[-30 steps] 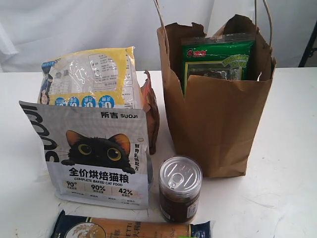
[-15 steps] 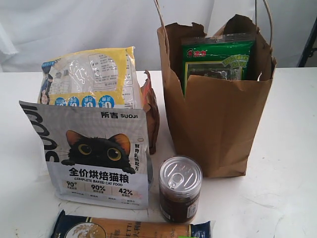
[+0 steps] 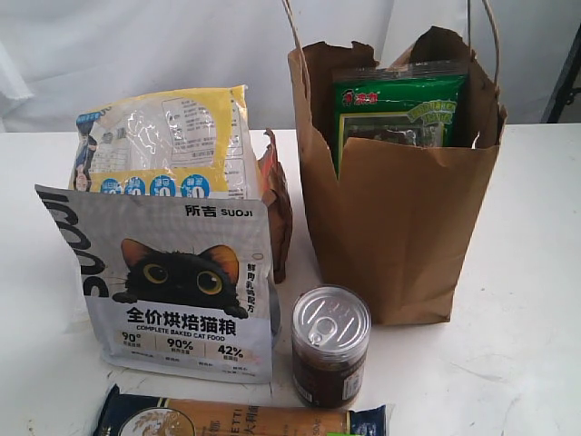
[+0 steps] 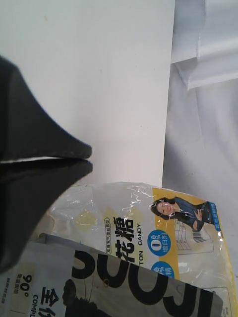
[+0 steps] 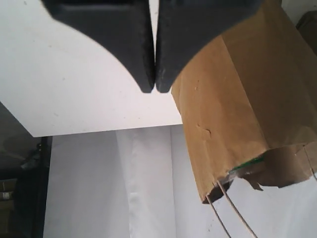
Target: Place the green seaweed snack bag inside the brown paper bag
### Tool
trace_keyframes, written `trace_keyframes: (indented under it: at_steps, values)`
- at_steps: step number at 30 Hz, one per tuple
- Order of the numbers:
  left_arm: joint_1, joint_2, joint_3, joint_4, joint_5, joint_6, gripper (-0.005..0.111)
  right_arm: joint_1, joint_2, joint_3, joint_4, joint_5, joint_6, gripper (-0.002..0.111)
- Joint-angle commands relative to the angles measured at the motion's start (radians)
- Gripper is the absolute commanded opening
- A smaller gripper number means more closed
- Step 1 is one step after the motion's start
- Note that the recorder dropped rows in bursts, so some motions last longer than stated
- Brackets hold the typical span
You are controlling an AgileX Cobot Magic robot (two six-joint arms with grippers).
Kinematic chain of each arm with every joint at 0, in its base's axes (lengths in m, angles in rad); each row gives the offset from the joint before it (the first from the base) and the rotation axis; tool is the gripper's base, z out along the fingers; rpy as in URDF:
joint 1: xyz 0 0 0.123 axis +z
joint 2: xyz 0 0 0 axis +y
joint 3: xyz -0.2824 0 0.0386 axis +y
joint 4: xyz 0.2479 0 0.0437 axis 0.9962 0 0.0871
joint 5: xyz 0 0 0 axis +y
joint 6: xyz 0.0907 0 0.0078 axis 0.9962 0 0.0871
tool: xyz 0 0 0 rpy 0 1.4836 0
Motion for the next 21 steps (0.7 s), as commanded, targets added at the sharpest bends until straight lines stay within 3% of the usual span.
trace_keyframes:
  at_steps: [1,8,21]
  values:
    - [-0.005,-0.004,0.005,0.002,-0.009,-0.001,0.0,-0.005,-0.072,0.051,-0.151,0.054,0.126,0.0]
    - [-0.005,-0.004,0.005,0.002,-0.009,-0.001,0.0,-0.003,-0.194,0.166,-0.175,0.094,0.125,0.0]
    - [-0.005,-0.004,0.005,0.002,-0.009,-0.001,0.0,-0.003,-0.194,0.186,-0.204,0.108,0.118,0.0]
